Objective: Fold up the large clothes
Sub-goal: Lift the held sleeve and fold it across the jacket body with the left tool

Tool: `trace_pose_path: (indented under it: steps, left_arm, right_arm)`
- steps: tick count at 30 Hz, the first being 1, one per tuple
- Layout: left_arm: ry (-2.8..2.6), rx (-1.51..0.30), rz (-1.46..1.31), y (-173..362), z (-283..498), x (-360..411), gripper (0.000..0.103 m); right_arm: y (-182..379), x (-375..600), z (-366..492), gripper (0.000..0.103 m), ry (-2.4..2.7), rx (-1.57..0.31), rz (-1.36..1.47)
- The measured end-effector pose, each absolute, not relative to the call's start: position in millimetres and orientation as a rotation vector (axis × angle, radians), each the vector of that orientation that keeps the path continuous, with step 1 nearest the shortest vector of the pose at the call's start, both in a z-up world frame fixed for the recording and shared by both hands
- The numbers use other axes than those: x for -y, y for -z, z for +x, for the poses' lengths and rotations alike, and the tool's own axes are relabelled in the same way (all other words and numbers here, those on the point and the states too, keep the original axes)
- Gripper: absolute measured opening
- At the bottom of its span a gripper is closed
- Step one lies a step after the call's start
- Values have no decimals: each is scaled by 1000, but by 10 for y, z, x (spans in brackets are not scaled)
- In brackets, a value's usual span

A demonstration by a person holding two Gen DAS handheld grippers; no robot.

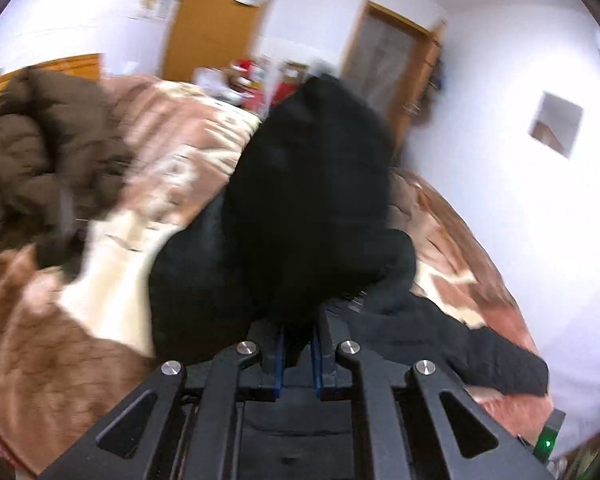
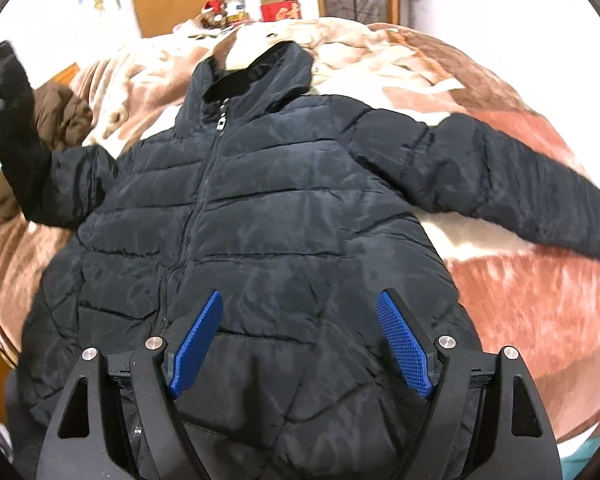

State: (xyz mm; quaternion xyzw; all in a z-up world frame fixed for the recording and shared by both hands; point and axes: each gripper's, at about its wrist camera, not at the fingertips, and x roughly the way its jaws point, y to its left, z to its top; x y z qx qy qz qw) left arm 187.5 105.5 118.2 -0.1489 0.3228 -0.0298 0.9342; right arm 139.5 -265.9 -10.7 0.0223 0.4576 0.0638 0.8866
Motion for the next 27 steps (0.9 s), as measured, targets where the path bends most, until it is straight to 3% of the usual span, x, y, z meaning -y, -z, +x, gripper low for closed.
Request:
trace_pose_path:
  steps: [13, 16, 18, 19, 23, 27]
  left_arm:
    - [393, -964, -237, 453, 2877, 608, 13]
    - [452, -1044, -263, 702, 2901, 823, 23]
    - [496, -1032, -289, 668, 2933, 836, 41]
    - [510, -1007, -291, 602, 2905, 812, 56]
    - [544, -882, -317, 194, 2693, 515, 62]
    - [353, -774, -254, 21, 2653, -95, 63]
  right_arm:
    - [395, 3060, 1486, 80, -144, -1036, 178]
    - [407, 3094, 1527, 80, -135, -1042, 183]
    - [374, 3087, 1553, 80, -131, -1027, 175]
    - [353, 3071, 1578, 80, -133, -1018, 171]
    - [270, 2936, 1699, 80, -152, -989, 162]
    - [181, 2689, 1908, 76, -183, -936, 103]
